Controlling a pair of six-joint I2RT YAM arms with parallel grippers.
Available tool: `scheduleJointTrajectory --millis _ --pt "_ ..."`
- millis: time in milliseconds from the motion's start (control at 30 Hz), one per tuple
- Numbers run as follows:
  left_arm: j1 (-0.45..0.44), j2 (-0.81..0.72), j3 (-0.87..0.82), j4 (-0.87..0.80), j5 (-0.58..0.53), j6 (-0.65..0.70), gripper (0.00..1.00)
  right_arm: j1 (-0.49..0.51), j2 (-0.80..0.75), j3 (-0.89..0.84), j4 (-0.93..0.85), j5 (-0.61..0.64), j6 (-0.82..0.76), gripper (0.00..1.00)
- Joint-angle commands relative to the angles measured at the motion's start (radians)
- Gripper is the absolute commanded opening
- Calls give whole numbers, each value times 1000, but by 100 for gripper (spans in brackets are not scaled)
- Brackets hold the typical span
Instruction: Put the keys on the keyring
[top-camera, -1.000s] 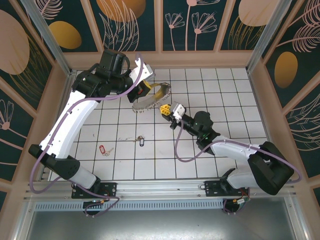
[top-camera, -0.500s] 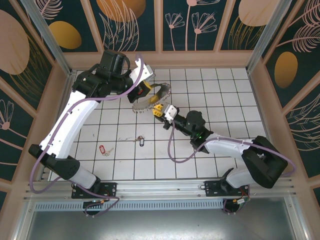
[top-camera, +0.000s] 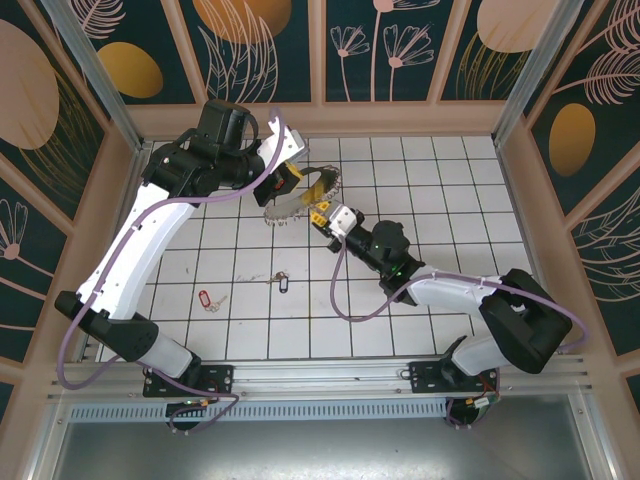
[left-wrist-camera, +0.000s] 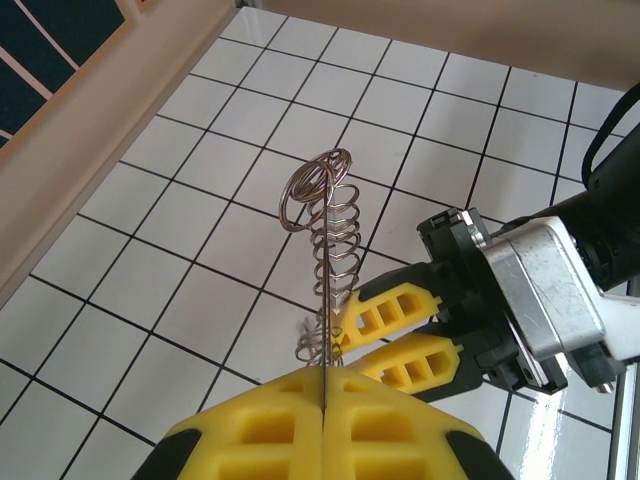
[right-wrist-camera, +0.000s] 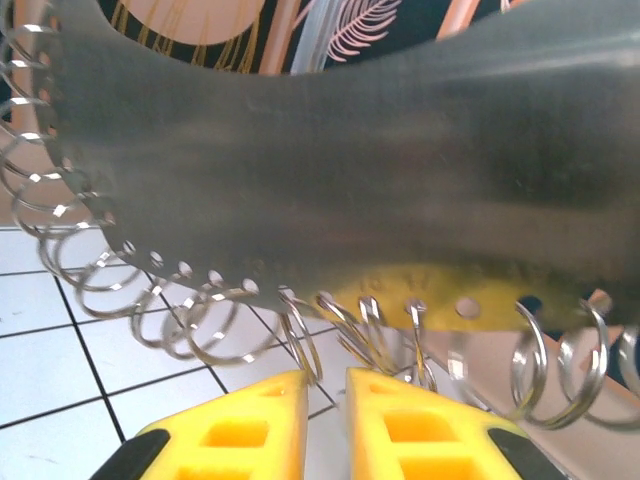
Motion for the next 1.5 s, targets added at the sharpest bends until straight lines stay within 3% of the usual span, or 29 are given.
scheduleJointTrajectory --millis 0,600,1467 --pt "3 -22 3 28 7 19 0 -7 -32 -16 23 25 -19 18" --pt "2 -19 2 26 3 16 0 -15 -70 -38 44 -46 32 10" --pt "2 -17 -4 22 7 10 0 -14 -25 41 76 -23 42 15"
